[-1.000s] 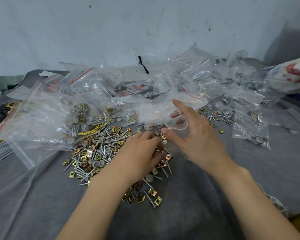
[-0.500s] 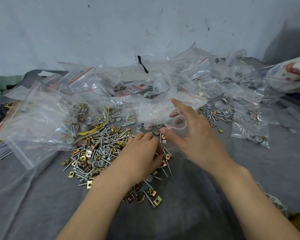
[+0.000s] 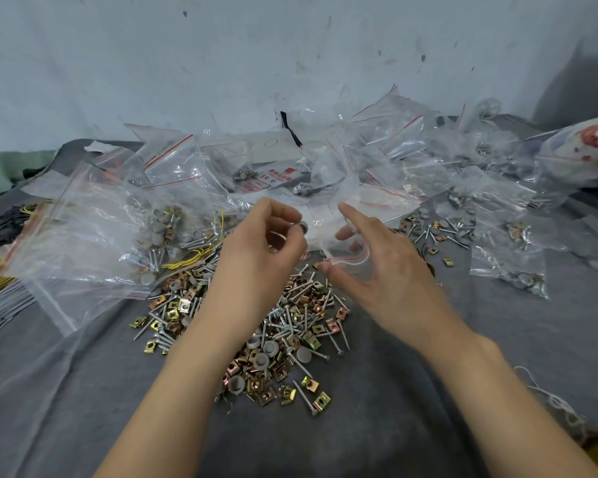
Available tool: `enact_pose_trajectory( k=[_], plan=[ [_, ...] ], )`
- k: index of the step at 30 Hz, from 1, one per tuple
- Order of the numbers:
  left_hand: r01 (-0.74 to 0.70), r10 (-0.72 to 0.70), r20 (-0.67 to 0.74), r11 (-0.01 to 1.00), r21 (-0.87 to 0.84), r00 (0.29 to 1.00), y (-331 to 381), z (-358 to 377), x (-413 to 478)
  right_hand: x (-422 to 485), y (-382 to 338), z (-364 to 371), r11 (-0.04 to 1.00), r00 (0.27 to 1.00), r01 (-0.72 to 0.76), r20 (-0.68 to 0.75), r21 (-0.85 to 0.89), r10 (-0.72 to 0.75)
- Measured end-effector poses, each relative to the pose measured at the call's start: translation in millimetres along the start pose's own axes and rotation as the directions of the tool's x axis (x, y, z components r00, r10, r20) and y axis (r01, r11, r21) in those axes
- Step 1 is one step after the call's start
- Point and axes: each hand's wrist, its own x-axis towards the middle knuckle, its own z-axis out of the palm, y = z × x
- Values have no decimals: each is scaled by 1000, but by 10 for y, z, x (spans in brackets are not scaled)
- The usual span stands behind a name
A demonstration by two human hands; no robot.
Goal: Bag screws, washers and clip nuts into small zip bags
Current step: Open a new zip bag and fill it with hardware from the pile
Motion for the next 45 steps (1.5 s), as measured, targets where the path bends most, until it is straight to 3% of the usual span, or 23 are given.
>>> enact_pose_trajectory(
  k=[12, 18, 21, 25, 32, 45],
  plan=[
    [-119, 118, 76, 993, -2, 990, 136, 93, -60, -6, 14, 34, 999, 999, 32, -3, -33, -32],
    [-72, 72, 9, 997, -9, 997, 58, 32, -31, -2, 16, 16, 1000, 1000, 11, -14, -12, -11],
    [-21, 20, 20, 997, 73, 1000, -44, 3, -18, -6, 16, 10, 1000, 1000, 12, -25, -6, -13],
    [-24, -39, 180, 941, 337, 983, -168, -23, -54, 4, 27, 0, 1000, 999, -9, -36, 11, 10],
    [-228, -65, 435, 777, 586, 898, -225, -3, -136, 26, 83, -21, 999, 998, -19, -52, 32, 20],
    [-321, -173, 665, 771, 550, 726, -129, -244, -361, 17, 71, -32, 1000, 999, -17, -48, 10, 17]
  ],
)
